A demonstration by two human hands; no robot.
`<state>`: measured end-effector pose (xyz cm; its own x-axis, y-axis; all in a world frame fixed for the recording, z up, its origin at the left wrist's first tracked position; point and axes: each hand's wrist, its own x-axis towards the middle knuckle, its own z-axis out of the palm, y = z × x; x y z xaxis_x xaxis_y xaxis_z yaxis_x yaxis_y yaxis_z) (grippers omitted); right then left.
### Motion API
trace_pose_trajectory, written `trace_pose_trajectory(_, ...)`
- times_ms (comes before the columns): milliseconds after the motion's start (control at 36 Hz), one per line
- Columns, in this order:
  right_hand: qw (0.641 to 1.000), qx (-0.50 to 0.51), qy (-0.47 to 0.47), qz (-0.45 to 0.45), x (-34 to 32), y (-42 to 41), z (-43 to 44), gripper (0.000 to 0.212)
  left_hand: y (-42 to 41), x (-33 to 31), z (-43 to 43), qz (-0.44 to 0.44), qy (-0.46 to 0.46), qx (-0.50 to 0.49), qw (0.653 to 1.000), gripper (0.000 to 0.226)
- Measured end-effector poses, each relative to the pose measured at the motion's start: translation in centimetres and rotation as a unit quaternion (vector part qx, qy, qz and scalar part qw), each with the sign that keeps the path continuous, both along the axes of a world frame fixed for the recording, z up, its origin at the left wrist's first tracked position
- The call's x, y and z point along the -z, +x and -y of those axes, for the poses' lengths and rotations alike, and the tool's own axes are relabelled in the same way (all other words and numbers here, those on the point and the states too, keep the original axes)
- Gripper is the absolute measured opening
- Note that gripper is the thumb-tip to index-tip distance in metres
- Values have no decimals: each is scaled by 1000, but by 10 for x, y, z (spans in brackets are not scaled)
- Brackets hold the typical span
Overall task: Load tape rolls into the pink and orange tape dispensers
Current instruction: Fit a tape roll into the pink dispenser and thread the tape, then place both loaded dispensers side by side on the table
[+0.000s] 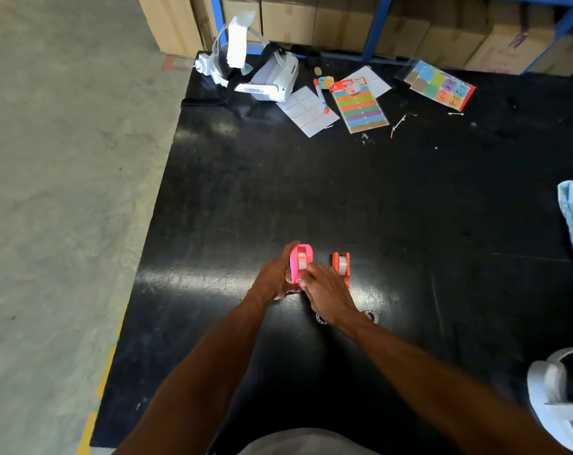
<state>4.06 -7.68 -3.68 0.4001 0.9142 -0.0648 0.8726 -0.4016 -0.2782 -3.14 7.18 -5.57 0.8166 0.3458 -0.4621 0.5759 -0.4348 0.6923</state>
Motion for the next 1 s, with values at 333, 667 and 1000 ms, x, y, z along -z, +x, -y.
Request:
trace_pose_trajectory(333, 998, 35, -22, 42, -1, -17, -5, 16, 6, -1, 3, -16, -38, -14, 999, 97)
trace_pose_trajectory(667, 994, 80, -73, -8, 6, -31, 28, 27, 2, 0, 15, -14, 15, -1, 1000, 136)
trace_pose_trajectory(1000, 991, 112, -67, 36, -11, -13, 114, 9, -46, -20, 84, 2, 216, 21, 976, 61)
